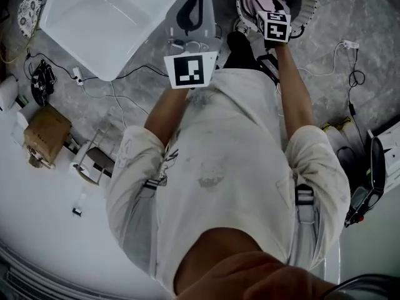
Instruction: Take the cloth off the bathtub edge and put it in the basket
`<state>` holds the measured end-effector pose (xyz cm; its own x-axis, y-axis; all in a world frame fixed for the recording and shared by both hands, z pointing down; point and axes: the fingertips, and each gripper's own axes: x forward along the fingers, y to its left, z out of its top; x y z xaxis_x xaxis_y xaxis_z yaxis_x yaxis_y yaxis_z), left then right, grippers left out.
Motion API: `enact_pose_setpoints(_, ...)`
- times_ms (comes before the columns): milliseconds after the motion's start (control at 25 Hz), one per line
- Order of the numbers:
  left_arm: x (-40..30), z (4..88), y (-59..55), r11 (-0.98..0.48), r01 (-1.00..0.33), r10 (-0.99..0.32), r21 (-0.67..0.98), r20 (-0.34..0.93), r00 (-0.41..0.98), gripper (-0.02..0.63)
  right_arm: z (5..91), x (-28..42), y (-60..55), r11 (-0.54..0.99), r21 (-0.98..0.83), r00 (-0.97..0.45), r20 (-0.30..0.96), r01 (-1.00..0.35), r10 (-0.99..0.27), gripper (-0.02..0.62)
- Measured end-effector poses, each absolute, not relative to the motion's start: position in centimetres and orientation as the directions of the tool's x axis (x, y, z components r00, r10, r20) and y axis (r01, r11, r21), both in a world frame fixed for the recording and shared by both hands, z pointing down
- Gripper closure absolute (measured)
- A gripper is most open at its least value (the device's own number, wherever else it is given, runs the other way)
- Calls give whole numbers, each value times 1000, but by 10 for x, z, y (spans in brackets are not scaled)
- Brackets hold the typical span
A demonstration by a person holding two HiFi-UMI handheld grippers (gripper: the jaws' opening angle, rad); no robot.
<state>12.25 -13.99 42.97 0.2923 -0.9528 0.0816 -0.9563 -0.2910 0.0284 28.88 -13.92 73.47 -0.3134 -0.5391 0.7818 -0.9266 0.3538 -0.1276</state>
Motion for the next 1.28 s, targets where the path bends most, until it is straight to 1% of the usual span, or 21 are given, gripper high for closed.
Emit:
enact_pose_setpoints(240,34,404,-106,-99,-995,-994,11,48,100,604,647,226,-156,526,-36,-407,678,-850,-612,313)
enact_pose_setpoints(440,-39,388,-78,42,-999,-999,-7,11,-42,604,586,158,-170,630,5,-510,582,-777,-634,311)
enact_pose_setpoints(720,-126,359,-33,239,-971,-969,-4,-59,-238,604,500,54,-166,755,45,-674,419,-654,-609,311)
enact_pose_setpoints(920,-187,343,5,369,-929,-927,12,-71,-369,604,430,-16,-146,818,66,-777,276,-571,-565,311)
enact_pose_setpoints(1160,-236,327,36,451,-892,-891,-29,-71,-448,604,349,-80,-116,856,95,-853,89,-507,-515,311)
enact_pose_setpoints(1280,-254,319,51,474,-880,-879,-36,-80,-470,604,322,-104,-99,862,116,-865,36,-494,-500,311)
